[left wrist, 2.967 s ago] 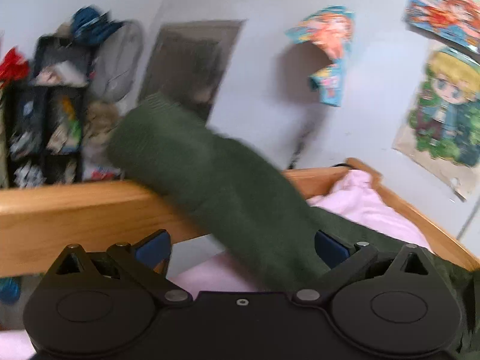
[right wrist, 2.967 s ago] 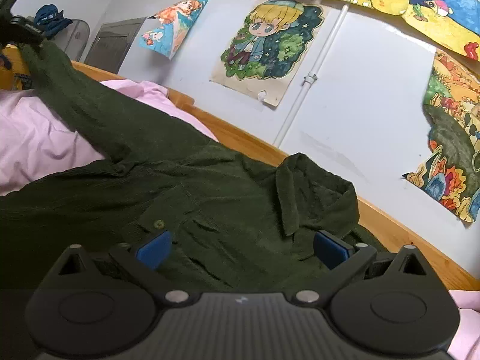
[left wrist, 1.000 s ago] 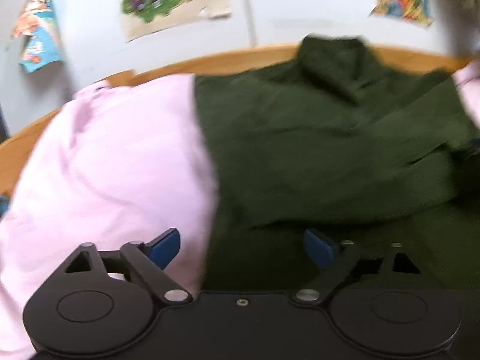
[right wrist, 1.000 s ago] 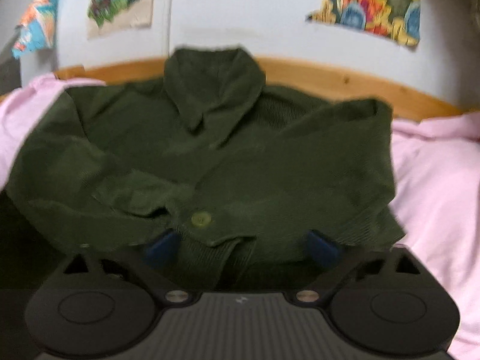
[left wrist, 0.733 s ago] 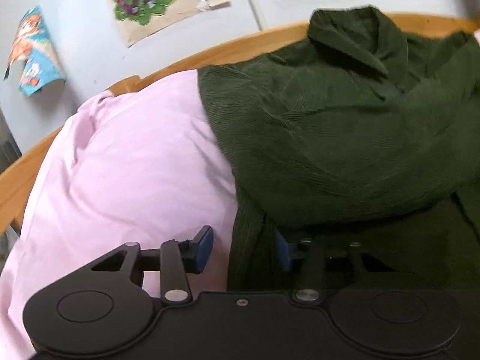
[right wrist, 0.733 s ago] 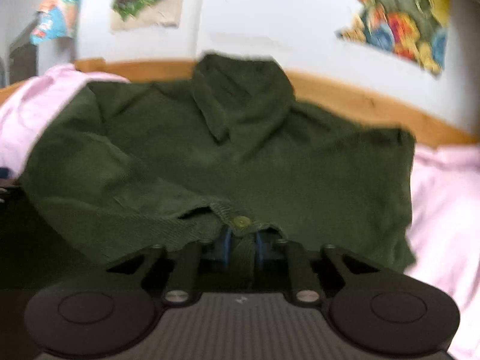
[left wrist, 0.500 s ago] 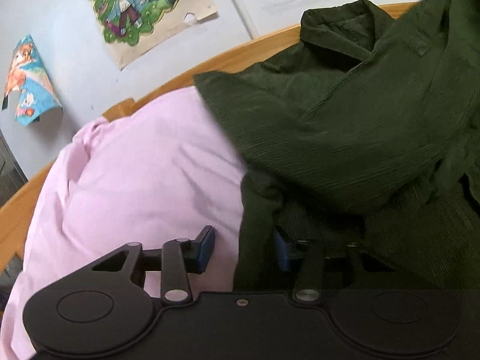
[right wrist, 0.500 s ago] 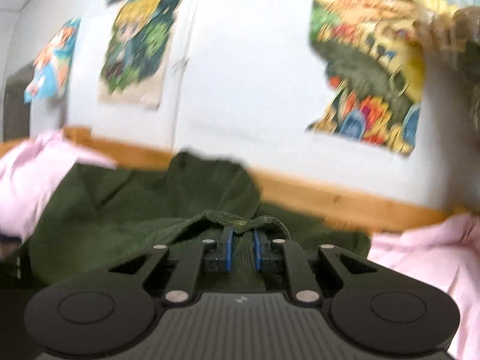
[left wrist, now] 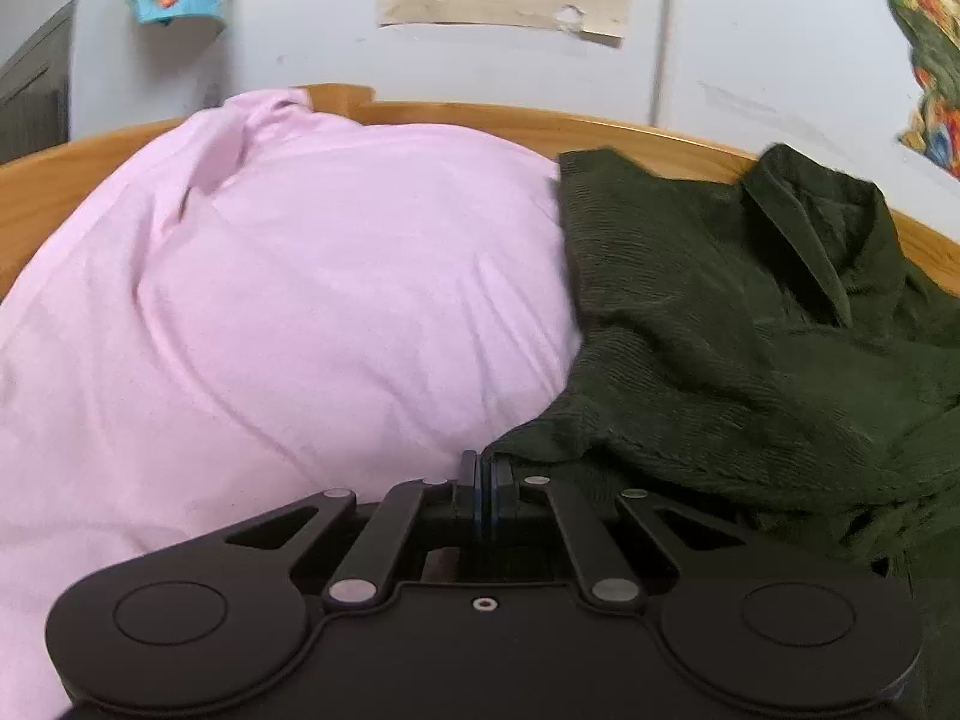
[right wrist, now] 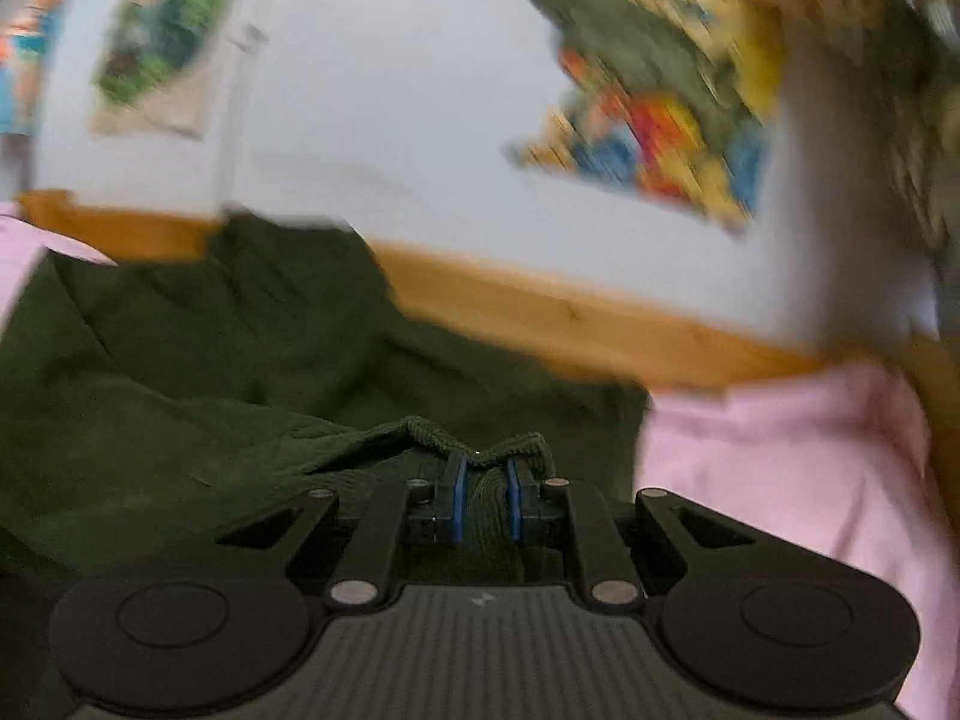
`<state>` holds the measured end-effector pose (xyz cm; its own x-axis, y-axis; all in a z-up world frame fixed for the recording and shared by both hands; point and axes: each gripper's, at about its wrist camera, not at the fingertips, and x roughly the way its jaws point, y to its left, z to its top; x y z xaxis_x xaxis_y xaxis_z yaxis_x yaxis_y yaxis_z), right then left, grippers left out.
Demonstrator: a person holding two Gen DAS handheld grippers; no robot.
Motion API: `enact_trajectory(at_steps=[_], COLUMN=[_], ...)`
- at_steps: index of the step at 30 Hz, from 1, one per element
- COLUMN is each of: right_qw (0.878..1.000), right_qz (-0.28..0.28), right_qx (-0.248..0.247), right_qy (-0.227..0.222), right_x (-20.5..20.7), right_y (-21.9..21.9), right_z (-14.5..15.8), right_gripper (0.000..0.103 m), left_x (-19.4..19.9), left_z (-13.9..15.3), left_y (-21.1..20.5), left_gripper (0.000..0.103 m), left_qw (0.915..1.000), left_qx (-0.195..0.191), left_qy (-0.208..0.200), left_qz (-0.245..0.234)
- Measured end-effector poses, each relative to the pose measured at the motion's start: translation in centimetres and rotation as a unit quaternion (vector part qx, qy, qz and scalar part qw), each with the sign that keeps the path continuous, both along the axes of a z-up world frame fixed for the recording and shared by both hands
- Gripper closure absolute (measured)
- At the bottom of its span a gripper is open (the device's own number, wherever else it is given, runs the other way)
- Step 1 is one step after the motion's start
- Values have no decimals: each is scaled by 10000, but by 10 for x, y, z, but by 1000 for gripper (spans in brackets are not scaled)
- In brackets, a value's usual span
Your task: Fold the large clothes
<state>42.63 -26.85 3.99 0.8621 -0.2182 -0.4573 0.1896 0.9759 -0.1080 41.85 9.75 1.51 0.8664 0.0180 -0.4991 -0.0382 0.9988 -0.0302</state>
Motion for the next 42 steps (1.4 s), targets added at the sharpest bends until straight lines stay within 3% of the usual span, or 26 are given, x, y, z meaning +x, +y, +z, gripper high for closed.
enact_trajectory(at_steps=[2,5,7,10,14,15,18,20,22,23,24,26,28,33,35,37,40,42], right_qw=[9996,9998,9995,9991,9990,9990,9991,9990,9986,9985,9985,9980,9976,9945,9946,9952,9904,9866], right_qz=[-12,183,312,402,441,436,413,438,512,531,540,632,683,686,650,665,918,1064], right_qx=[251,74,-7,-75,9,23,74,67,28,-24,-89,-25,-108,-431,-499,-608,-1037,-1230], right_qy=[110,60,59,87,102,99,95,104,113,91,72,35,96,669,641,393,27,-125], right_x=[-1,-7,-9,-10,-11,-10,-11,-11,-12,-13,-14,-16,-16,-7,-10,-18,-27,-25], right_y=[-8,-2,3,6,7,7,9,10,11,12,13,13,18,28,28,31,42,50], right_z=[-11,-16,-17,-20,-20,-20,-20,-19,-17,-16,-13,-11,-15,-43,-41,-33,-25,-24], right_gripper=[87,79,70,63,54,53,52,52,60,82,89,89,89,89,88,82,63,50], left_x=[-4,-15,-26,-37,-11,3,40,45,33,26,21,15,22,31,27,14,1,6], left_z=[3,9,14,22,24,21,9,11,23,30,33,32,24,15,22,32,40,42], left_y=[-8,-13,-17,-25,-50,-56,-60,-55,-44,-36,-27,-11,-2,13,7,-8,-23,-33], left_gripper=[90,68,44,31,32,39,84,88,91,91,91,91,91,91,86,77,45,44], left_qw=[9998,9995,9989,9967,9955,9955,9962,9977,9993,9993,9990,9985,9986,9924,9955,9992,9950,9923], left_qx=[177,58,29,-3,549,724,730,549,235,42,-133,-356,-488,-1174,-891,-204,233,400], left_qy=[-74,-161,-354,-652,-469,-296,282,205,-147,-303,-387,-424,-189,65,14,-305,-785,-897], left_qz=[-85,-261,-317,-491,-612,-541,-381,-349,-250,-219,-191,-40,62,351,308,157,-567,-756])
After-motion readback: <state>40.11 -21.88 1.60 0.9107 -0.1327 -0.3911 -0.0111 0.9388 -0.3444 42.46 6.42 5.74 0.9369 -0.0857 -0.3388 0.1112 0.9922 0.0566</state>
